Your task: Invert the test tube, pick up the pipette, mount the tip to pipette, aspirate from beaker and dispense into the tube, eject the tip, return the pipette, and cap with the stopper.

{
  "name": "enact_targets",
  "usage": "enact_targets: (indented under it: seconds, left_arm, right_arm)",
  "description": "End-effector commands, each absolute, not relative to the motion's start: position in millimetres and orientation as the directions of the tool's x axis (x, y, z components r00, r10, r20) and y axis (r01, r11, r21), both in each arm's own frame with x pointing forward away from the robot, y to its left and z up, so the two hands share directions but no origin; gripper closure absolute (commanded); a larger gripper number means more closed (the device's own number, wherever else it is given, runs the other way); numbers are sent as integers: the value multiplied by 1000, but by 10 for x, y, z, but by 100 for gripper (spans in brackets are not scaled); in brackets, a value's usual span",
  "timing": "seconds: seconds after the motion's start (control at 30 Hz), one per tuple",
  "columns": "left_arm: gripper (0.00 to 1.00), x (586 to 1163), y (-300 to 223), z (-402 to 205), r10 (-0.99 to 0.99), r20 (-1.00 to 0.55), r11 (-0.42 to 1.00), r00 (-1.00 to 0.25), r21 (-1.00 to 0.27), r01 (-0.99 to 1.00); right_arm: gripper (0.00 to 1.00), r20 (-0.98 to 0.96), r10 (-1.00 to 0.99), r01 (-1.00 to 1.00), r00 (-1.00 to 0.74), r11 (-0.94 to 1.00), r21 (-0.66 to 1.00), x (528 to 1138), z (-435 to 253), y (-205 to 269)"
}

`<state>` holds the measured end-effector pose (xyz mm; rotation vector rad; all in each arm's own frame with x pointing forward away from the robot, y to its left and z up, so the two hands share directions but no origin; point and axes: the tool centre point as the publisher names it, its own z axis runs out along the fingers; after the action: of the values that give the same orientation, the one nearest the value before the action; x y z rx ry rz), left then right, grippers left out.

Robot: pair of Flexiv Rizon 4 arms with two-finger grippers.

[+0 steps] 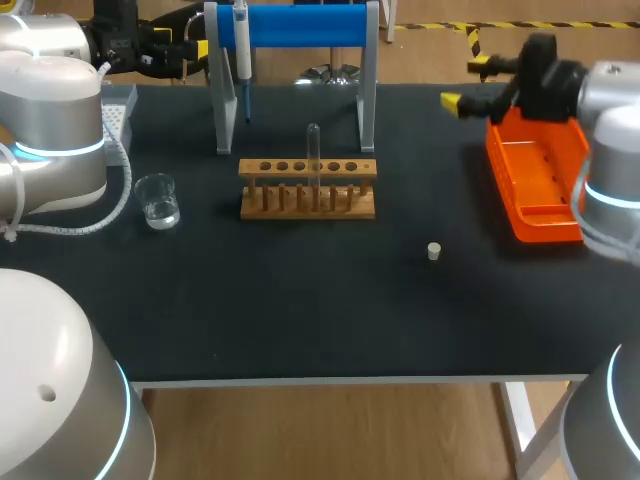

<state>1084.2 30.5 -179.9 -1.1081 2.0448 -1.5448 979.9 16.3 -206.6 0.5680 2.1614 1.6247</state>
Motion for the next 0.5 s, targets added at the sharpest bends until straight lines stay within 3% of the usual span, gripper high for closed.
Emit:
enact_targets:
  seconds: [0.03, 0.5]
  left_arm:
    - [0, 10844, 302, -1812, -754, 174, 98, -634, -923, -371]
    - [0, 10844, 302, -1812, -754, 174, 98, -634, -923, -371]
  right_arm:
    - [0, -49, 500, 62, -865, 202, 977, 9228, -2107, 167]
    - [0, -58, 448, 28, -892, 184, 983, 8662, -2411, 577]
